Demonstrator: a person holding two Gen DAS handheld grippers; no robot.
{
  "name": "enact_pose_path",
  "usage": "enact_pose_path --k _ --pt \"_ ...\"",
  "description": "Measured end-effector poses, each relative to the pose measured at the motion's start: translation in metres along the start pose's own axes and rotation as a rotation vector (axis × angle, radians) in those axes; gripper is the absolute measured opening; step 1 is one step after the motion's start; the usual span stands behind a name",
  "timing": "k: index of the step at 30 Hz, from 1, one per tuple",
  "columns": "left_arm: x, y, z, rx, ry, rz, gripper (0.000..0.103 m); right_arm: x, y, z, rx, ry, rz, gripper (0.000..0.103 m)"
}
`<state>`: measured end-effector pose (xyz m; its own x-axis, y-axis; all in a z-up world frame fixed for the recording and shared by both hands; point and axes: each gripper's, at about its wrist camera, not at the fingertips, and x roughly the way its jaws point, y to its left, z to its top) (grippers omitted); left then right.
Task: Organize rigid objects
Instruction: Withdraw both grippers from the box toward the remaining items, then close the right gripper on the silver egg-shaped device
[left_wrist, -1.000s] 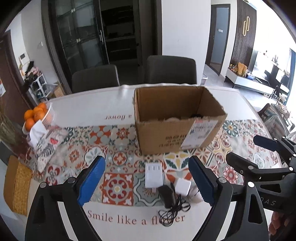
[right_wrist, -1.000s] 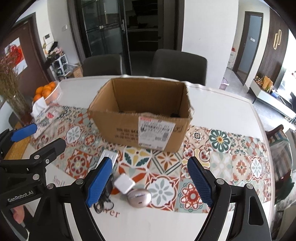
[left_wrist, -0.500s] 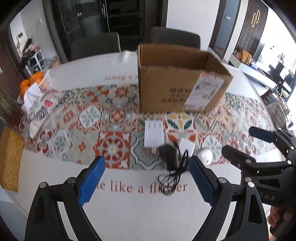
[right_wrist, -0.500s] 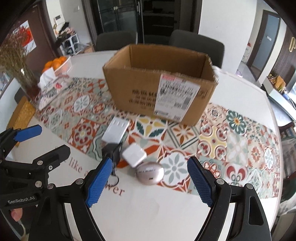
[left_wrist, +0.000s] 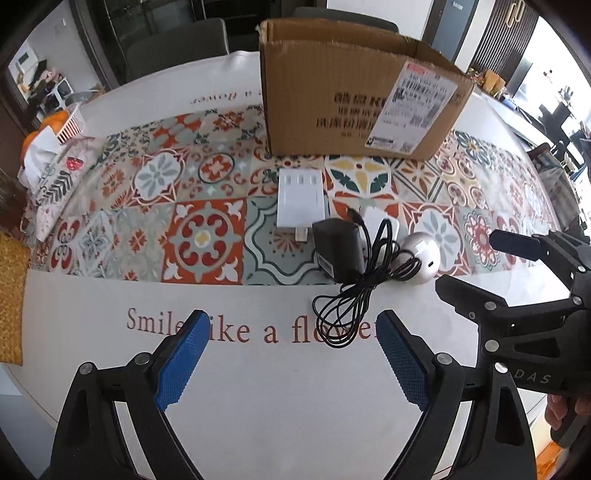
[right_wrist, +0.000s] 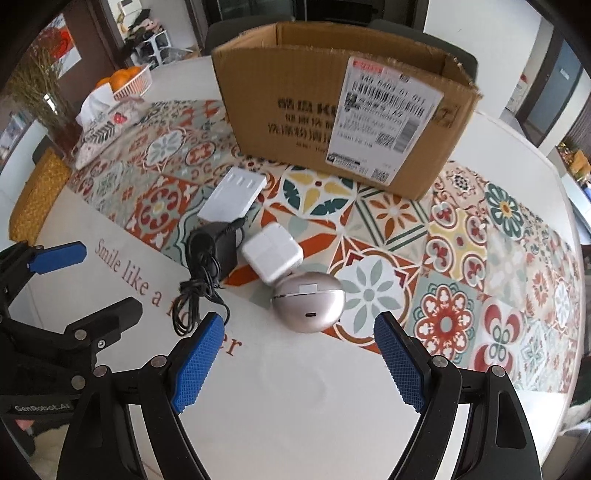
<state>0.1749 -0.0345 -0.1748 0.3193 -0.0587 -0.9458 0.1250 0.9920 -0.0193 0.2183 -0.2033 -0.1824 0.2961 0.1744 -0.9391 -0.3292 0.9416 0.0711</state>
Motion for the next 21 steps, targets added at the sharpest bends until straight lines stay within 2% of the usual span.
enact_pose_path --k 9,21 --pt "0.03 0.002 -0.004 -0.014 0.043 -0.022 0.091 0.039 -0.005 0.002 -0.006 0.05 0.014 0.083" --pt "0.051 0.007 0.0 -0.042 0.07 -0.009 0.091 0.073 -0.011 0.009 0.035 0.092 0.022 0.083"
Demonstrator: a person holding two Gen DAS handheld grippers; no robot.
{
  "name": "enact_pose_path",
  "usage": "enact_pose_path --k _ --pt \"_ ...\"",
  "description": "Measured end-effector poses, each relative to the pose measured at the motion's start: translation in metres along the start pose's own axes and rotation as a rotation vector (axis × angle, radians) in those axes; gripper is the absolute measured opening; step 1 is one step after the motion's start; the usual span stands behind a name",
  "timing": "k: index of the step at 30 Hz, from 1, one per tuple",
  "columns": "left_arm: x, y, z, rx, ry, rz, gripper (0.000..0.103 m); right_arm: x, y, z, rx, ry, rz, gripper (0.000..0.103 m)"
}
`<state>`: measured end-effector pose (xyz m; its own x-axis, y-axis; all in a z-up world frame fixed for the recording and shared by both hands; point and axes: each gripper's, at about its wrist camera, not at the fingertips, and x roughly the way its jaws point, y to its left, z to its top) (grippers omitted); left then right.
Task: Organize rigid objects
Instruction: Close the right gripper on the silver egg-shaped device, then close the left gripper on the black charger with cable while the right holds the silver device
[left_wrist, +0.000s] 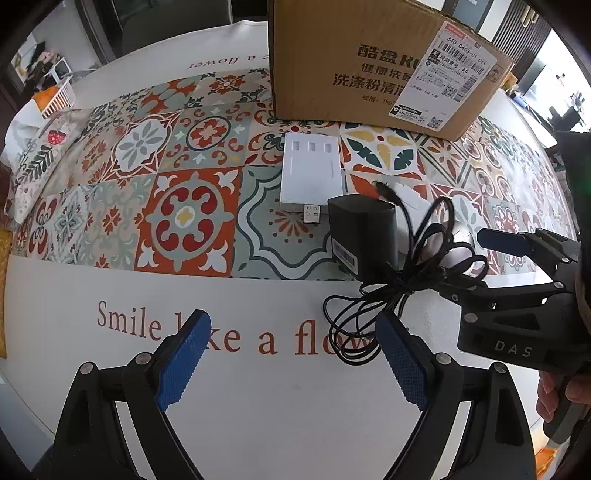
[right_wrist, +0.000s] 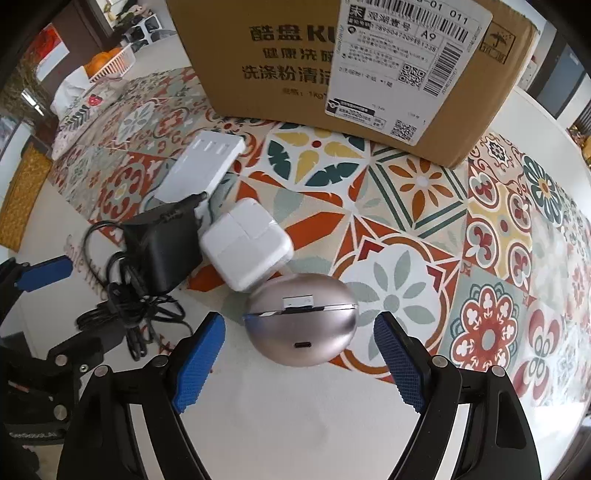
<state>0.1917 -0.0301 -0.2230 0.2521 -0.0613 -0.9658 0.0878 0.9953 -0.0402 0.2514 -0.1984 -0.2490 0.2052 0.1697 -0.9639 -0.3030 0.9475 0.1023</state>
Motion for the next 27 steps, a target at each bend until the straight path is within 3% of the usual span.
enact_pose_path --k 4,9,27 --pt "0.001 0.0 0.001 -0.003 0.003 -0.003 0.091 0.006 -0.001 0.002 0.006 0.008 -0.001 0.079" --pt "0.001 0.0 0.0 0.002 0.001 0.002 0.091 0.009 -0.001 0.001 0.018 0.02 0.003 0.066" --pt "-0.021 -0.024 0.001 0.082 -0.036 -0.084 0.089 -0.038 -0.021 -0.027 0.175 -0.058 -0.006 0.066"
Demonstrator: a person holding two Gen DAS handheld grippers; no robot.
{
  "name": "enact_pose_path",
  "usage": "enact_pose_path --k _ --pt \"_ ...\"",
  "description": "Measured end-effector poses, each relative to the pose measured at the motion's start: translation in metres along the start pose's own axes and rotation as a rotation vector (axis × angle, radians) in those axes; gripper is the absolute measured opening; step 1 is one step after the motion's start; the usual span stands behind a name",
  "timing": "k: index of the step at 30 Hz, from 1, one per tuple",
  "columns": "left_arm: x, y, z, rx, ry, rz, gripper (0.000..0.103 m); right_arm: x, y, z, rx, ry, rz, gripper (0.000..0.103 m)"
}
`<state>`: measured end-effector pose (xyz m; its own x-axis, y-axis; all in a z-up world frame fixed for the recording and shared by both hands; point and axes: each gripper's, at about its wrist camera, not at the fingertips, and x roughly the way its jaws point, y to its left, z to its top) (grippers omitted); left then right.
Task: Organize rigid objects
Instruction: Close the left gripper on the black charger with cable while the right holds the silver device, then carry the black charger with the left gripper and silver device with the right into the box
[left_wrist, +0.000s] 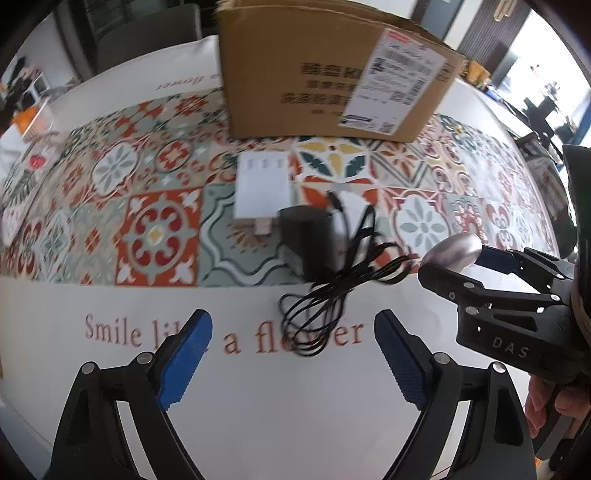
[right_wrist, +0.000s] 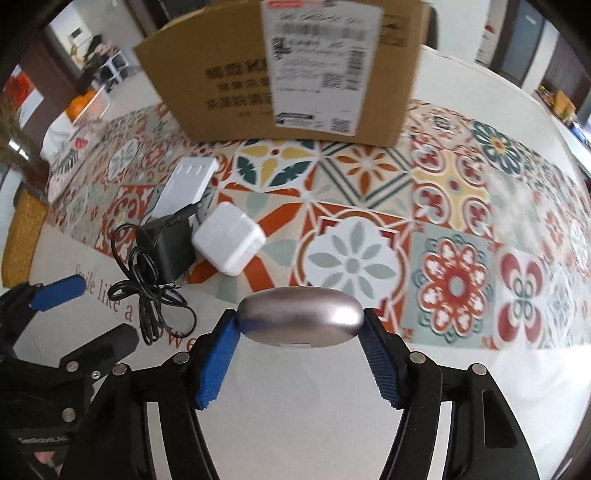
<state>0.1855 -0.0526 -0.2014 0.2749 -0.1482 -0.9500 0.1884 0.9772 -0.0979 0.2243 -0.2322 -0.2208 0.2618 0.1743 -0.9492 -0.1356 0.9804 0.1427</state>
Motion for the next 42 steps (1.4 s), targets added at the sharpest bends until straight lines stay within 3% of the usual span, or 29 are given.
enact_pose_path --k 9,13,21,27,29,35,42 --pt "0.018 -0.018 0.017 0.038 -0.008 0.0 0.077 -0.002 -0.018 -0.008 0.069 0.004 -0.008 0.066" --pt "0.031 -0.019 0.023 0.044 0.011 0.014 0.067 0.002 -0.019 -0.008 0.079 0.009 -0.008 0.066" --pt "0.05 -0.014 0.033 0.004 0.027 -0.03 0.046 0.01 -0.014 -0.001 0.083 0.025 0.022 0.066" --pt "0.053 -0.008 0.033 -0.014 0.0 -0.055 0.04 0.013 -0.006 0.003 0.075 0.031 0.028 0.066" --pt "0.052 -0.005 0.031 -0.015 -0.003 -0.065 0.033 0.012 -0.003 0.004 0.068 0.032 0.028 0.066" --pt "0.042 0.003 0.019 -0.038 0.001 -0.118 0.031 0.008 0.01 0.003 0.048 0.027 0.052 0.066" --pt "0.027 0.007 0.007 -0.048 -0.033 -0.118 0.031 0.005 0.017 -0.001 0.039 0.031 0.064 0.066"
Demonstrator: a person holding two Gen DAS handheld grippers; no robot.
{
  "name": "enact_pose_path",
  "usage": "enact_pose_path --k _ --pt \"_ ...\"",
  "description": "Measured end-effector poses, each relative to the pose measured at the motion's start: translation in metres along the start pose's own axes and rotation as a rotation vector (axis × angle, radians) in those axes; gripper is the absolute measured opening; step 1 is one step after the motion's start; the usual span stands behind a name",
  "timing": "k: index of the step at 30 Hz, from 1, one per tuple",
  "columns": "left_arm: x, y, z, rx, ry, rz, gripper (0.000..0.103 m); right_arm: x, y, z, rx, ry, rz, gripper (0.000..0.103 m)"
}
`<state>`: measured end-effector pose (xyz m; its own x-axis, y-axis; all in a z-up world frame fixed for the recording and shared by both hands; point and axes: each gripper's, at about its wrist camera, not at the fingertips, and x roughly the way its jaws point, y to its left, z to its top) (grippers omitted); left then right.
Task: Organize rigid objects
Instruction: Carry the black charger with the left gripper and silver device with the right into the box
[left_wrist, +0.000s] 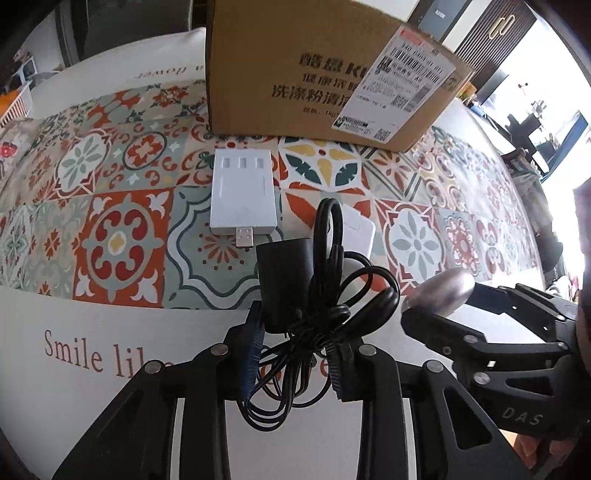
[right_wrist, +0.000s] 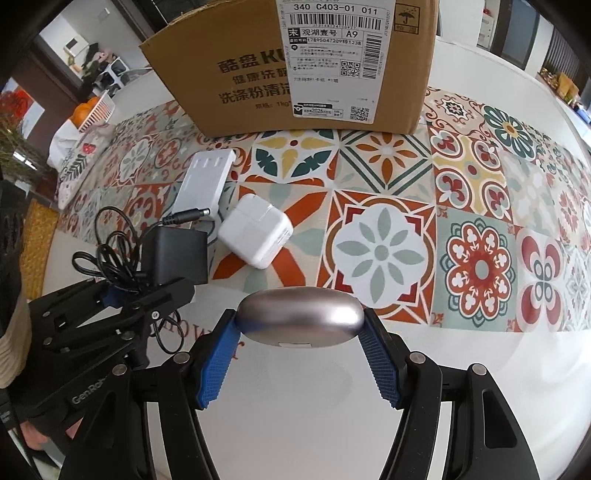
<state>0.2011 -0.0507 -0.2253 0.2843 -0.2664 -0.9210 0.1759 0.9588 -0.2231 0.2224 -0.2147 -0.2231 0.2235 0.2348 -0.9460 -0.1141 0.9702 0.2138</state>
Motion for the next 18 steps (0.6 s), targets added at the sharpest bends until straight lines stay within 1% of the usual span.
enact_pose_path --k 7,13,18 --pt "-0.024 -0.004 0.006 0.009 -0.063 0.005 0.031 -0.021 0.004 0.0 -0.004 -0.048 0.003 0.066" --pt "-0.048 -0.011 0.019 0.037 -0.139 0.011 0.031 -0.049 0.006 0.008 -0.007 -0.122 -0.012 0.066" --pt "-0.072 -0.016 0.035 0.063 -0.208 0.015 0.031 -0.074 0.009 0.018 -0.014 -0.201 -0.034 0.066"
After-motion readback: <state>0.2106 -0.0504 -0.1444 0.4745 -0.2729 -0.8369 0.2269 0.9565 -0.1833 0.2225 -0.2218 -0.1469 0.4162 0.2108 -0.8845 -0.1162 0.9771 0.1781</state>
